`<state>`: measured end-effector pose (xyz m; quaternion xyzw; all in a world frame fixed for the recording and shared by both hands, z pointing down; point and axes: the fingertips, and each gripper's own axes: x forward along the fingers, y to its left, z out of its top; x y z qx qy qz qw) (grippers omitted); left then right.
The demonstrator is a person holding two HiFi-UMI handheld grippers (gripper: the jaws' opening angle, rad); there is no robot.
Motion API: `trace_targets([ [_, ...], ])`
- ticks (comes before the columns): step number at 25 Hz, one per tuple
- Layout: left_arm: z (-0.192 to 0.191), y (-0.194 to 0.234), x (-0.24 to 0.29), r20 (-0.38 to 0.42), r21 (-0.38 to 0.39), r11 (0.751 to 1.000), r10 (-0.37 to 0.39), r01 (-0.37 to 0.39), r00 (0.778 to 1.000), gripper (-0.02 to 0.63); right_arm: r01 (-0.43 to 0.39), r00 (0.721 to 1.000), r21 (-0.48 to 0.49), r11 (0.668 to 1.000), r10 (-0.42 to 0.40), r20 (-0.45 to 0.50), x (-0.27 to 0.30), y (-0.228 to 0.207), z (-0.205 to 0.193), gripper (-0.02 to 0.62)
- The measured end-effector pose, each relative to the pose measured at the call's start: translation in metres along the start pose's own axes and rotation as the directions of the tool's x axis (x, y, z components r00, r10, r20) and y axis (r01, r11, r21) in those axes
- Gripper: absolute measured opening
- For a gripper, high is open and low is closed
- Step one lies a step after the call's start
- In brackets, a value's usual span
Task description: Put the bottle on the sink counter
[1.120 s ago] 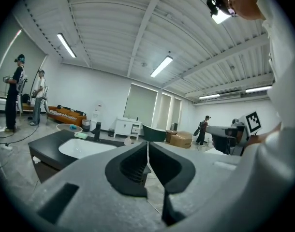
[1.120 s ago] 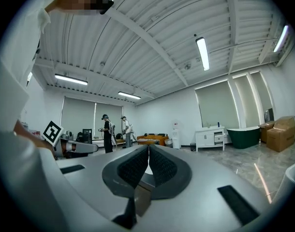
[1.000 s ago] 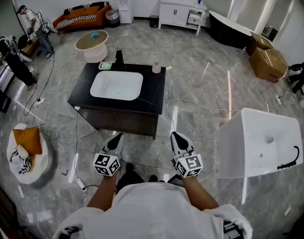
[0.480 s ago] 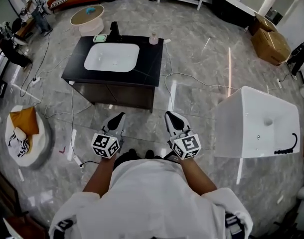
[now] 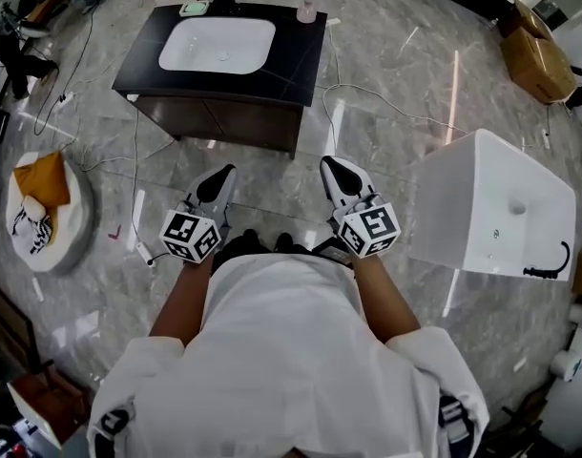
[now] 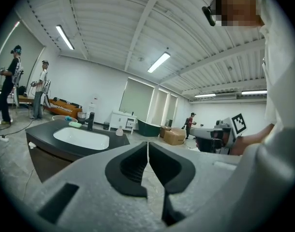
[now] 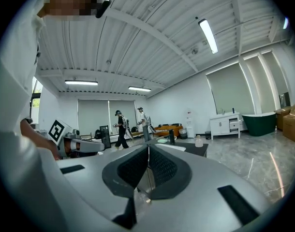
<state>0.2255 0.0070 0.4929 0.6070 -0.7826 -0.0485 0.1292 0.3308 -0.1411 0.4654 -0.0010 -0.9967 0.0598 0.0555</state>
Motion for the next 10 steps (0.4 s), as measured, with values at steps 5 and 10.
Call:
trace_targets([
  [5,-0.005,0.001,-0.001,-0.009,-0.01,1.0,0.005,-0.005,1.0,0.024,-0.027,1.0,0.003,1.0,0.027,-0.009,0.005,0.004,-0.005,0.017],
  [10,-0.006,-0.001,0.002,-0.01,-0.01,1.0,0.002,-0.002,1.0,0.025,-0.043,0.999,0.014,0.999,0.043,-0.016,0.006,0.01,-0.01,0.017],
])
